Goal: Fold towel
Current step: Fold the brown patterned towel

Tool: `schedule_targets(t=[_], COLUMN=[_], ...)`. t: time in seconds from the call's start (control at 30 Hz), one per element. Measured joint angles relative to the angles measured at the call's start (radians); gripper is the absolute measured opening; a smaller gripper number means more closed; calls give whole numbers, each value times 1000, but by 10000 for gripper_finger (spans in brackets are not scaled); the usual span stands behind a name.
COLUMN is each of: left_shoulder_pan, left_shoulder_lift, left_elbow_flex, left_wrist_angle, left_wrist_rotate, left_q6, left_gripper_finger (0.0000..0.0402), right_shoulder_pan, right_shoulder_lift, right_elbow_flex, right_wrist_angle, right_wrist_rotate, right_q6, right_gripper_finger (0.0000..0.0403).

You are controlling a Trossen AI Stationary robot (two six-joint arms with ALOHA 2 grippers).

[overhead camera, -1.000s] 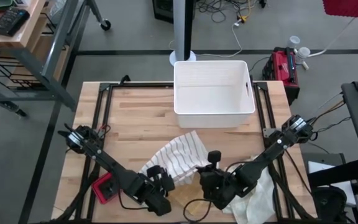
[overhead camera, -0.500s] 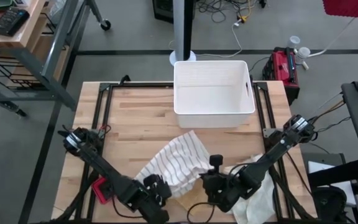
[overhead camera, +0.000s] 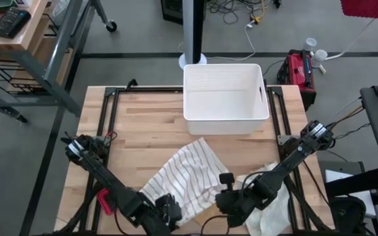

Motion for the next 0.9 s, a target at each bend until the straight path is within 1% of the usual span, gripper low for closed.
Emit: schedule_targets(t=[0.13, 0.23, 0.3, 0.37, 0.43, 0.57, 0.67, 0.8, 0.9], left_shoulder_pan=[-4, -7, -20, -30, -34, -48, -65, -64, -75], left_shoulder_lift=[0, -1, -2, -4, -4, -4, -4, -4, -4], left_elbow_flex=[0, 0, 0, 0, 0, -4, -4, -4, -4], left_wrist_angle=[72, 72, 62, 50, 29, 26, 59, 127, 182], left_wrist_rotate=[5, 14, 65, 76, 76, 51, 39, 22, 21], left_q6=[-72, -107, -122, -155, -196, -214, -211, -210, -190], left_gripper_finger=[0, 3, 9, 16, 25, 47, 65, 83, 88], right_shoulder_pan=[9, 13, 20, 27, 31, 33, 33, 22, -20], right_shoulder_lift=[-1, -1, -1, 0, -3, 0, 0, 0, 0], right_elbow_flex=[0, -2, -9, -6, -3, -10, -10, -18, -34], right_wrist_angle=[8, 29, -13, -30, -91, -176, -186, -178, -182], right_wrist_rotate=[-43, -118, -145, -148, -142, -69, 3, 114, 147], right_q6=[5, 0, 6, 30, 77, 168, 180, 152, 130], right_gripper_finger=[0, 11, 28, 52, 78, 126, 151, 170, 174])
